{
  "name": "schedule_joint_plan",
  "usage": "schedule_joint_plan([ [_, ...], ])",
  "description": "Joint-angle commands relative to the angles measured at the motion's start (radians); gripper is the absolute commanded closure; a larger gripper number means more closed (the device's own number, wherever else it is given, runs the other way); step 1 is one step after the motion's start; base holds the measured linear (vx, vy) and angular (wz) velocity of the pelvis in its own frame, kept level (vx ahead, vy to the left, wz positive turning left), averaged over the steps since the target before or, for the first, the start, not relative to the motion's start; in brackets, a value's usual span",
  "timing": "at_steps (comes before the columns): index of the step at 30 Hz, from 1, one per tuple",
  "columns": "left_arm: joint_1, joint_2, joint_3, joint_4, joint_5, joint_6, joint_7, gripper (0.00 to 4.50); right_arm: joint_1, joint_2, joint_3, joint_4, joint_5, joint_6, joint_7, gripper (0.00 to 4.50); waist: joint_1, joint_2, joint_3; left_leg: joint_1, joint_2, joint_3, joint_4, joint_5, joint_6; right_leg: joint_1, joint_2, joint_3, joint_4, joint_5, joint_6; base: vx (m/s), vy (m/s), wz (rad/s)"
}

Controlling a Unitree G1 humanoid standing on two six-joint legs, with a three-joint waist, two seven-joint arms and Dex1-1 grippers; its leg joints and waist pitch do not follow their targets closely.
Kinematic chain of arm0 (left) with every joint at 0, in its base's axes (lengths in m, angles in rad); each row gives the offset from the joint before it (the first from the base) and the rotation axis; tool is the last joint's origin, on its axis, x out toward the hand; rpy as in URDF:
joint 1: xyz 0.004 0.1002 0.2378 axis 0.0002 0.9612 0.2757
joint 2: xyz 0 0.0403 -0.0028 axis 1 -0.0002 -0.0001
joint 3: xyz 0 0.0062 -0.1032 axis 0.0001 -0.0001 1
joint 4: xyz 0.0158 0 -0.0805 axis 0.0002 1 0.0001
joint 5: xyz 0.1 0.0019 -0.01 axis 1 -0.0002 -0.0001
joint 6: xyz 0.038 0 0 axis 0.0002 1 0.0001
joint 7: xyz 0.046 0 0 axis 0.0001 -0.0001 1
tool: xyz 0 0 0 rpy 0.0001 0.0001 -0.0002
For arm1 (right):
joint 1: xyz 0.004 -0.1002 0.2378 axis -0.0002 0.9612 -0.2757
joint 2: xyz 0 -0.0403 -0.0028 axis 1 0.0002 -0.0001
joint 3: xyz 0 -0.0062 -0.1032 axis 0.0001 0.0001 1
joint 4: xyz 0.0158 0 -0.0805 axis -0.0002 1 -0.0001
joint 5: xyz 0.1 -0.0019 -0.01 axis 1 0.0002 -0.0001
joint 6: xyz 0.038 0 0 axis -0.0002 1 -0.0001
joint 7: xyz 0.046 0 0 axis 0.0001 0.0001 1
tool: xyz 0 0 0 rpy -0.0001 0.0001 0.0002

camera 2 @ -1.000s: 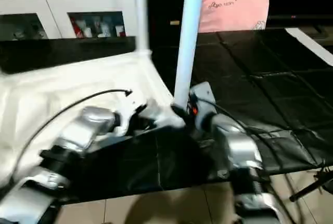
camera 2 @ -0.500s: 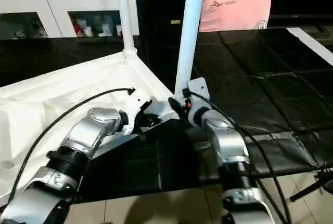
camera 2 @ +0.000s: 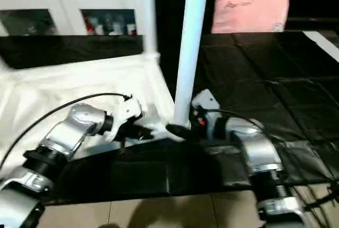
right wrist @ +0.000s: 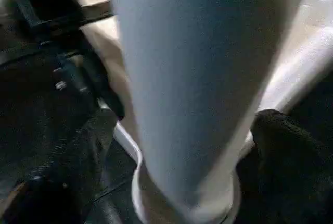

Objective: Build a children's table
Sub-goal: Rotate leg to tighten

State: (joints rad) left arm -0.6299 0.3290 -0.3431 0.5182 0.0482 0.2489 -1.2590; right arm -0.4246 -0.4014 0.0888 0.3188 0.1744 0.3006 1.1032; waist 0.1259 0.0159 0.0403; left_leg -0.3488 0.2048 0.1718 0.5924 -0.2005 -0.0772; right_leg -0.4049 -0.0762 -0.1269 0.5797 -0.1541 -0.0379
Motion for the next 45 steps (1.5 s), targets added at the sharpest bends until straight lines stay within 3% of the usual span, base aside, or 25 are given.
schedule_joint_plan([
  [1, -0.050, 0.014, -0.049, -0.010, -0.030, -0.066, -0.134, 4.50, -0.013, -0.072, 0.040, -0.016, 0.034, -0.020, 0.159, 0.02, 0.001, -0.006, -0.067, 0.004, 0.034, -0.002, -0.061, -0.112, 0.093, 0.063, -0.077, 0.061, -0.060, -0.244, -0.156, 0.000, 0.000, 0.00],
  [3, -0.056, 0.030, -0.064, -0.003, -0.026, -0.097, -0.172, 4.50, -0.011, -0.103, 0.066, -0.031, 0.040, -0.040, 0.234, 0.02, 0.012, -0.008, -0.067, 0.001, 0.036, -0.001, -0.059, -0.111, 0.099, 0.063, -0.080, 0.063, -0.055, -0.231, -0.160, 0.000, 0.000, 0.00],
  [12, -0.057, 0.062, -0.114, -0.009, -0.020, -0.176, -0.291, 4.50, -0.038, -0.121, 0.106, -0.003, 0.092, -0.034, 0.398, 0.02, 0.019, -0.011, -0.067, 0.002, 0.037, -0.003, -0.061, -0.115, 0.085, 0.062, -0.080, 0.061, -0.058, -0.279, -0.153, 0.000, 0.000, 0.00],
  [19, -0.067, 0.063, -0.128, 0.000, -0.022, -0.201, -0.320, 4.50, -0.029, -0.131, 0.136, -0.014, 0.096, -0.031, 0.458, 0.75, 0.020, -0.011, -0.067, -0.002, 0.034, -0.004, -0.060, -0.109, 0.083, 0.064, -0.079, 0.059, -0.060, -0.290, -0.143, 0.000, 0.000, 0.00],
  [33, -0.072, 0.064, -0.126, 0.019, -0.021, -0.205, -0.316, 4.50, -0.022, -0.145, 0.163, -0.015, 0.105, -0.007, 0.506, 1.75, 0.021, -0.013, -0.069, -0.003, 0.034, -0.003, -0.058, -0.101, 0.085, 0.063, -0.077, 0.059, -0.059, -0.293, -0.137, 0.000, 0.000, 0.00],
  [41, -0.072, 0.044, -0.065, 0.042, -0.050, -0.118, -0.235, 4.50, 0.014, -0.120, 0.150, -0.071, 0.135, 0.054, 0.442, 2.29, 0.025, -0.015, -0.067, -0.002, 0.032, -0.003, -0.058, -0.101, 0.079, 0.063, -0.078, 0.059, -0.061, -0.311, -0.130, 0.000, 0.000, 0.00],
  [45, -0.076, 0.028, -0.003, 0.063, -0.050, -0.048, -0.097, 4.50, 0.005, -0.016, 0.088, -0.014, 0.071, 0.051, 0.167, 2.37, 0.012, -0.015, -0.062, -0.001, 0.023, -0.003, -0.061, -0.134, 0.046, 0.059, -0.077, 0.053, -0.076, -0.422, -0.085, 0.000, 0.000, 0.00],
])
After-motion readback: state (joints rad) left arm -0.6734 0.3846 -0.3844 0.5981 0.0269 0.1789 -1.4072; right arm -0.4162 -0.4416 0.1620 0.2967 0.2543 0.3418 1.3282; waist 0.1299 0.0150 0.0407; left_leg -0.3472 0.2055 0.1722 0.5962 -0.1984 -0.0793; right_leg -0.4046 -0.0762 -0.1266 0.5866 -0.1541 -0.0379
